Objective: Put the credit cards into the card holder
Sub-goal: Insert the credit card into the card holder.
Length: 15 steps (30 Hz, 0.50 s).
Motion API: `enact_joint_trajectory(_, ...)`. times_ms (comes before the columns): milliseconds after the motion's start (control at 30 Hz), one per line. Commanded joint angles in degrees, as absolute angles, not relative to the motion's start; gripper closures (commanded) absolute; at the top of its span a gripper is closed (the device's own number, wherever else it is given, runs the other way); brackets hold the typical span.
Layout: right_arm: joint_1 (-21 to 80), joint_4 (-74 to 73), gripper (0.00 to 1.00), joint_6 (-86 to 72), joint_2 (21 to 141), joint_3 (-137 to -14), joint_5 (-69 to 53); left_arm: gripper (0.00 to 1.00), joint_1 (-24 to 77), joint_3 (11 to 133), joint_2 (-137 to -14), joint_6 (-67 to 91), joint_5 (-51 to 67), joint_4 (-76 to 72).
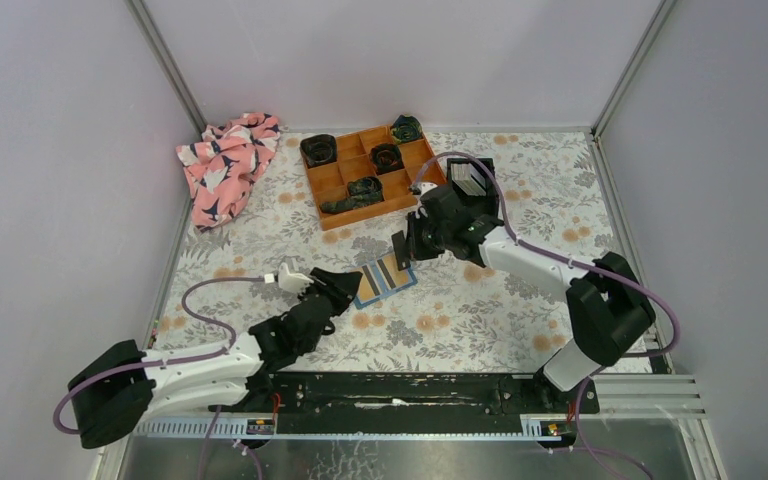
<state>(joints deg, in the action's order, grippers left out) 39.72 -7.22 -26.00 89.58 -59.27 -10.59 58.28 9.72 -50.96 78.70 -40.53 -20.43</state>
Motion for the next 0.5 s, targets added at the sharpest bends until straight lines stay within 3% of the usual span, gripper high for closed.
enact_joint_trajectory(0,39.34,-17.07,1.00,-19.43,93.35,-66.70,-1.67,0.57,56.87,14.85,-55.36,75.12,-43.01,-11.97)
enact_joint_trajectory(100,38.83,-19.70,1.00,-17.92,95.74,-69.85,0.22,0.64,56.07,16.33,-57.79,74.37,-42.71,-10.87)
enact_joint_trajectory(467,36.92,-23.05,1.00,-15.04,102.16,-74.10,-1.10,0.69,52.25,17.66,-63.34,73.22,-37.04,-11.62)
